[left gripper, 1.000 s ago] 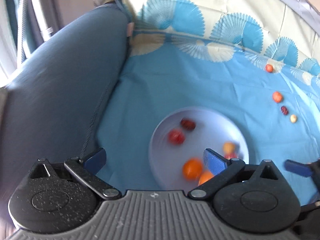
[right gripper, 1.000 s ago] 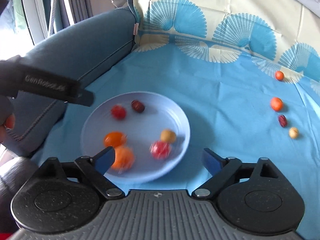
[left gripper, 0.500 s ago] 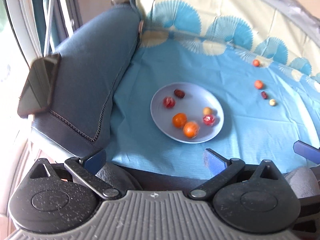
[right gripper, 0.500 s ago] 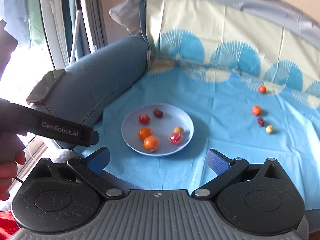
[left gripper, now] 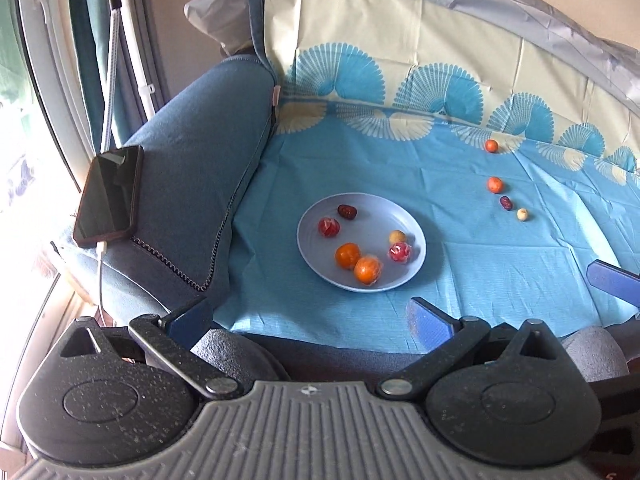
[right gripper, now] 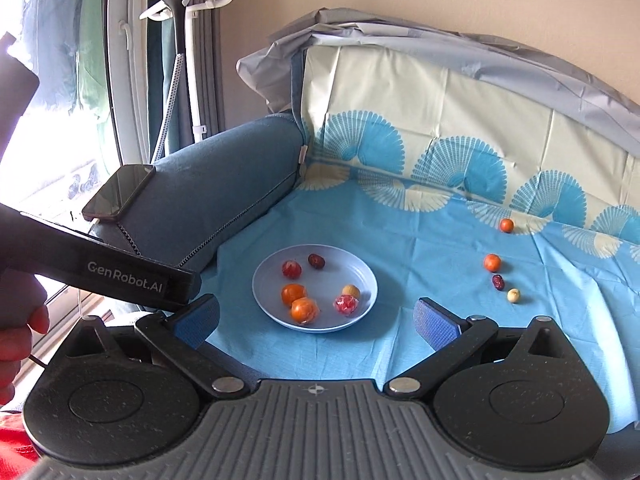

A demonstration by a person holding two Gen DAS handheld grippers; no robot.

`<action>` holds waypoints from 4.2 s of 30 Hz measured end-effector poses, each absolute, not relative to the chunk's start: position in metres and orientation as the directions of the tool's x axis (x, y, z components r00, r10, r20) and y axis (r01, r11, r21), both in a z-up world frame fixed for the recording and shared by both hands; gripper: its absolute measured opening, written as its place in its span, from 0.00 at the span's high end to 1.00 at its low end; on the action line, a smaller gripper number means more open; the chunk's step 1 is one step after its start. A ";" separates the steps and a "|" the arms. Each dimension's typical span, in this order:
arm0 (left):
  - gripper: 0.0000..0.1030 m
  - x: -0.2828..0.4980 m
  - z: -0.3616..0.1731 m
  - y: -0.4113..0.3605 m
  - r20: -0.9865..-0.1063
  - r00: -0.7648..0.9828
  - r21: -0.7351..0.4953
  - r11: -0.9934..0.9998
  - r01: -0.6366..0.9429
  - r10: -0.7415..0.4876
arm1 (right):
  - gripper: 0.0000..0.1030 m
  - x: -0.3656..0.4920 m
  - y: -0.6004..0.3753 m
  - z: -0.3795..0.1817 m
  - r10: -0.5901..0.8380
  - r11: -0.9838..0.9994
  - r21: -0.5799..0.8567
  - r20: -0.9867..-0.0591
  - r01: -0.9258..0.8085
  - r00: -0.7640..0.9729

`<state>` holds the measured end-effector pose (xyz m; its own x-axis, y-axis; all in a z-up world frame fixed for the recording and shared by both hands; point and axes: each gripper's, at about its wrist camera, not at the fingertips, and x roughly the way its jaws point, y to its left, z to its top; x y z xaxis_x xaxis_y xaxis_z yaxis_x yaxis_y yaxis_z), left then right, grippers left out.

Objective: Organize fruits
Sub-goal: 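Withdraw both grippers from the plate and move toward the remaining fruits, then grasp a tangerine with the left gripper while the right gripper grasps a tan round fruit, then carry both fruits over the blue plate and open both grippers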

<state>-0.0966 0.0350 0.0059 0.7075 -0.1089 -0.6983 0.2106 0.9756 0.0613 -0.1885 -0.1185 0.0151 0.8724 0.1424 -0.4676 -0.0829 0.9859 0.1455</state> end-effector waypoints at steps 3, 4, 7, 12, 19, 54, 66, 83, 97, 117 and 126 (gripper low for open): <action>0.00 -0.100 0.008 0.035 -0.691 0.715 0.063 0.975 0.211 -0.110 | 0.01 -0.191 -0.118 0.017 0.139 0.987 0.141 -0.461 -0.082 0.877; 0.00 -0.100 0.009 0.036 -0.691 0.714 0.062 0.975 0.212 -0.111 | 0.01 -0.192 -0.118 0.018 0.138 0.987 0.139 -0.459 -0.082 0.878; 0.00 -0.100 0.009 0.036 -0.695 0.710 0.059 0.975 0.215 -0.114 | 0.01 -0.191 -0.118 0.017 0.137 0.987 0.138 -0.459 -0.081 0.878; 0.00 -0.097 0.007 0.037 -0.697 0.708 0.064 0.973 0.221 -0.115 | 0.01 -0.189 -0.118 0.017 0.137 0.987 0.140 -0.469 -0.080 0.873; 0.00 -0.089 0.004 0.034 -0.711 0.695 0.071 0.972 0.222 -0.107 | 0.01 -0.182 -0.118 0.013 0.143 0.986 0.144 -0.482 -0.083 0.864; 0.00 0.158 -0.075 -0.235 -0.807 0.575 0.139 0.905 0.402 -0.132 | 0.37 0.086 -0.372 -0.234 -0.308 0.814 0.178 -0.675 0.553 0.671; 0.00 0.244 -0.167 -0.396 -0.853 0.449 0.066 0.799 0.597 -0.265 | 0.60 0.076 -0.414 -0.243 -0.421 0.724 0.166 -0.663 0.670 0.619; 0.64 0.199 -0.114 -0.317 -0.838 0.505 0.125 0.827 0.549 -0.209 | 0.79 0.067 -0.411 -0.236 -0.483 0.691 0.187 -0.598 0.698 0.639; 0.64 0.050 0.012 -0.111 -0.761 0.635 0.156 0.911 0.382 -0.136 | 0.79 -0.056 -0.307 -0.071 -0.304 0.941 0.031 -0.356 0.337 0.884; 0.64 -0.078 0.036 0.017 -0.670 0.707 0.000 0.953 0.304 -0.225 | 0.79 -0.190 -0.152 0.042 0.023 0.999 -0.023 -0.375 -0.034 0.927; 0.64 -0.092 0.039 0.042 -0.648 0.734 -0.024 0.969 0.247 -0.203 | 0.79 -0.201 -0.129 0.044 0.056 0.995 -0.054 -0.379 -0.083 0.924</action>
